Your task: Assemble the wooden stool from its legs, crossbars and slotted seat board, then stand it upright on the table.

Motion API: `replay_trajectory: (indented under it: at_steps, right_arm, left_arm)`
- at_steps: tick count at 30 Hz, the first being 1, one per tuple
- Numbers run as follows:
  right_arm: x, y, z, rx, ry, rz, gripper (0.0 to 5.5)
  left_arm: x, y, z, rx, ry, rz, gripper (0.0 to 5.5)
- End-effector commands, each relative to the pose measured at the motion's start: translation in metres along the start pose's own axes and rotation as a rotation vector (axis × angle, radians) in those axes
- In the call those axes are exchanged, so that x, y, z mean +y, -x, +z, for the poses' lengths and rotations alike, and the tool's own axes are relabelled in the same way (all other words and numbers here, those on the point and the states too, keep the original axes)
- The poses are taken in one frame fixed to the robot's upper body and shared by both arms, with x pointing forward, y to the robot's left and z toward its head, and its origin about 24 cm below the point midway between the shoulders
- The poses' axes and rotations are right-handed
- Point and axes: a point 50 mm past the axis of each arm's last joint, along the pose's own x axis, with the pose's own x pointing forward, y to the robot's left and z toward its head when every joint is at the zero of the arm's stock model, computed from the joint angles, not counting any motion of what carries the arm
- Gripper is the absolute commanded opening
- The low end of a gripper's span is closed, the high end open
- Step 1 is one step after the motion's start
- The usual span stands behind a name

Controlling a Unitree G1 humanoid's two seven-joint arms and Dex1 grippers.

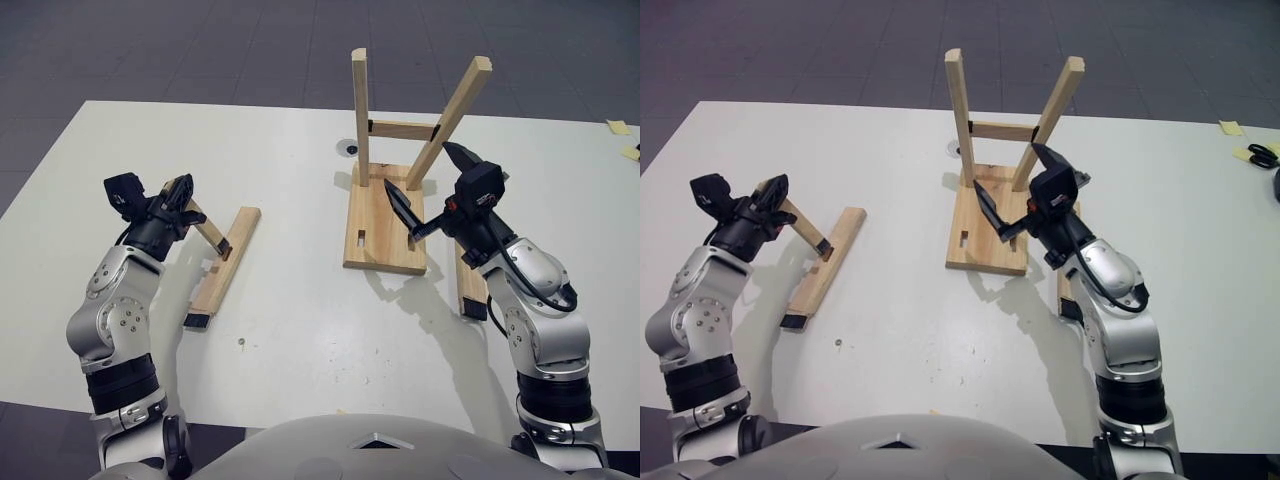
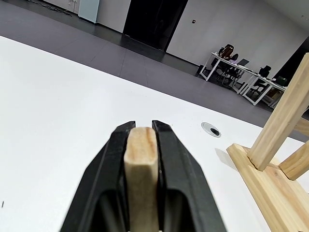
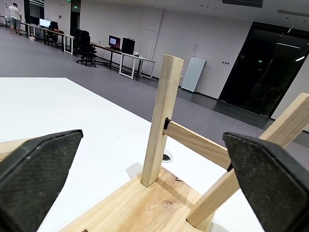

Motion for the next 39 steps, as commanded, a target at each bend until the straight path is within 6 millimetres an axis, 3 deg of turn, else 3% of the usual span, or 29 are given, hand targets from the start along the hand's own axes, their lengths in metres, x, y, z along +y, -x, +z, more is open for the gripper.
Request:
replay_trajectory:
  at_steps: [1,7,25,39]
  right_arm:
    - [-0.004,0.001,0.002,0.001,0.017,-0.012,5.4]
    - [-0.002,0.0,-0.001,0.011,0.019,0.0,5.4]
    - [0.007,0.001,-0.007,0.03,0.025,0.024,5.4]
    - [0.006,0.001,-0.007,0.033,0.024,0.03,5.4]
  left_arm:
    - [0.001,0.006,-0.008,0.027,-0.006,0.006,0.42]
    - [-0.006,0.005,-0.012,0.021,0.011,-0.001,0.42]
    - [-0.018,0.003,0.003,-0.028,0.021,-0.081,0.42]
    - [-0.009,0.006,-0.008,0.01,-0.002,-0.05,0.42]
